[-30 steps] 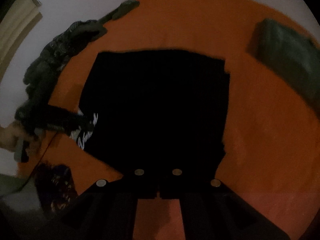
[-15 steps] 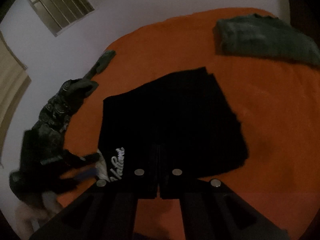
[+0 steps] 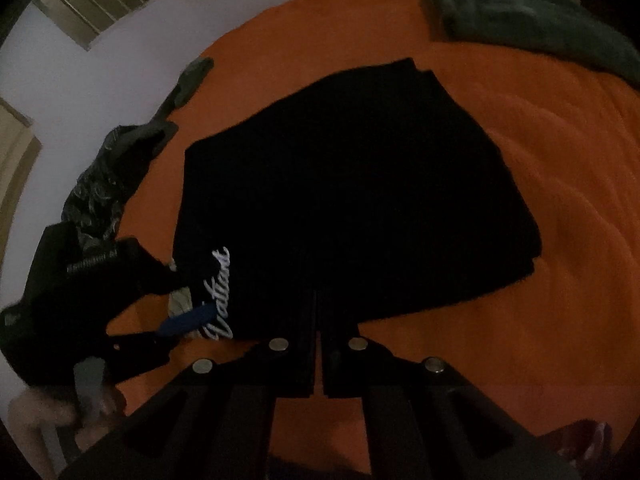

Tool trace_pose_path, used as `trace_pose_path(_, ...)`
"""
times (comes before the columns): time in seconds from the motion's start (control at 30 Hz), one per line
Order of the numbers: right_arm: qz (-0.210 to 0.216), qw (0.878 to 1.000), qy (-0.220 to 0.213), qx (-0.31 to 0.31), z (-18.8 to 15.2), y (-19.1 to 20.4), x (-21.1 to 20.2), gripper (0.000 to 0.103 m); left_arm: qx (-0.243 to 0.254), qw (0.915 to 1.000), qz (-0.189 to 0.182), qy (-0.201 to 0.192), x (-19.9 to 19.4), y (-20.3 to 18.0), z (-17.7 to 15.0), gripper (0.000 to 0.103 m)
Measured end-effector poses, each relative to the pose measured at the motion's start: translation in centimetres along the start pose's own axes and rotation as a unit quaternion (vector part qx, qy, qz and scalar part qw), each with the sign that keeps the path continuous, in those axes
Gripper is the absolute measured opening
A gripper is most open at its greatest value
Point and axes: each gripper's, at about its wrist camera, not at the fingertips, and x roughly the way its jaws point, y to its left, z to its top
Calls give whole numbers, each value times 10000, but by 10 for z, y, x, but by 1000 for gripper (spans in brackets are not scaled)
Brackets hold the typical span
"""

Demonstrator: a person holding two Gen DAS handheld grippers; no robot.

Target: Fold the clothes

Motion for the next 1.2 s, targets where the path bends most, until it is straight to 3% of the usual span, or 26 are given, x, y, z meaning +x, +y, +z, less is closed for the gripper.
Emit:
trace_pose_path(0.17,-148,9999,-61,12,-4,2,-3,1,290,9994,204,-30,-15,8,-6,52)
trace_pose_path(0.33,-71,9992,-313,233,2,-4,-21,2,103,9996,223,-103,-6,10,-4,52)
trace_pose_path(0.43,-107,9989,-384,263,2,-4,-21,19,93,9997,216,-71,-9,15,-7,52)
trace_pose_path(0.7,-58,9992,-98,376,-5,3,1,20,-218,9994,130,240,-37,54,-10,52)
trace_pose_path(0.77,52,9984,-95,555,-4,1,6,21,-307,9994,-11,152,-41,64,-8,52)
trace_pose_path(0.8,129,9976,-104,672,-3,-1,7,25,-335,9994,-33,80,-41,66,-6,52)
trace_pose_path(0.83,191,9964,-127,814,-2,-5,9,36,-364,9993,-54,7,-41,68,-3,52)
trace_pose_path(0.87,236,9946,-188,994,-2,-11,10,47,-381,9993,-8,-34,-40,72,0,52)
trace_pose_path(0.9,275,9926,-232,1158,-2,-17,11,48,-423,9991,-79,-51,-39,75,1,52)
trace_pose_path(1.03,677,9763,-262,2038,-3,-56,17,48,-687,9964,-468,-134,-35,90,9,52)
trace_pose_path(1.2,875,9435,-66,3194,-13,-99,24,48,-667,9967,-454,-85,-42,97,7,54)
